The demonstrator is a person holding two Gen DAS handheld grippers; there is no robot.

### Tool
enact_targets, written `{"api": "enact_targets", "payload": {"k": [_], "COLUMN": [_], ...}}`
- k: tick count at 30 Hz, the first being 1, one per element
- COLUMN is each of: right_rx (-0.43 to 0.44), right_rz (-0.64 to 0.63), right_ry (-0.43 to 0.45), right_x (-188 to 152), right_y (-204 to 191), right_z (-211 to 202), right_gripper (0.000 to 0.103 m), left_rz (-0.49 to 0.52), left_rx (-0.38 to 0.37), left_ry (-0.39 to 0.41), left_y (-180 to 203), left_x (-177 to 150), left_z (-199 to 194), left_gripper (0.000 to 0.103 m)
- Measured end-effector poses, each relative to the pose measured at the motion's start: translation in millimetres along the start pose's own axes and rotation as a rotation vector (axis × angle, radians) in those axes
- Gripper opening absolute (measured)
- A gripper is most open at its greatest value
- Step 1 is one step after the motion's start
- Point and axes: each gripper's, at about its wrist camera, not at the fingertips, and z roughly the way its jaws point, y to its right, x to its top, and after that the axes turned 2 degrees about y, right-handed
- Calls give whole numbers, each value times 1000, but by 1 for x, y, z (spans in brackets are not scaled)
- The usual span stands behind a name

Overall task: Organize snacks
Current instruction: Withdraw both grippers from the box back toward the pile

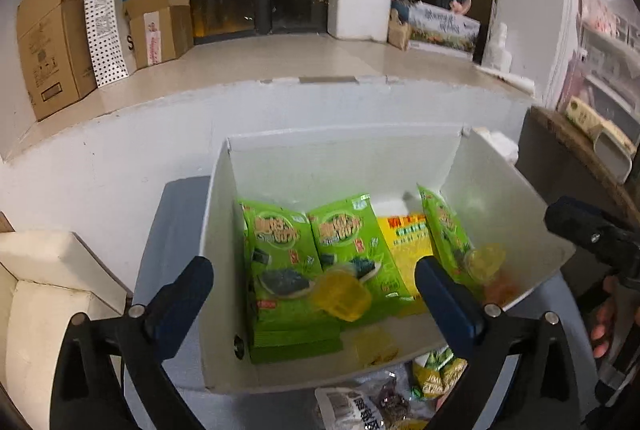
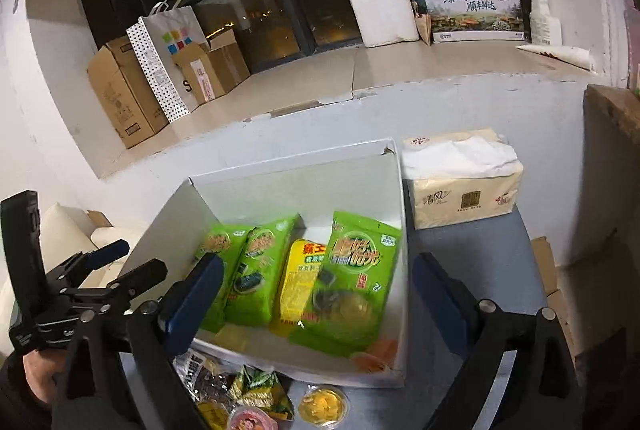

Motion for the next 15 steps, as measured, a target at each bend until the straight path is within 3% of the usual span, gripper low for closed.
{"api": "enact_targets", "payload": {"k": [8, 15], "right_rx": [53, 54], "right_rz": [-13, -98], "right_ry": [35, 23], "right_x": [-11, -40], "right_y": [-8, -34], "right_z": [-28, -60], "right_gripper": [103, 103], "left_rz": [23, 41], "left_rx": [2, -13], "left_ry": [8, 36], "left_y": [9, 15], "left_x": [-8, -32], "left_z": [-18, -62], "left_gripper": [103, 103]}}
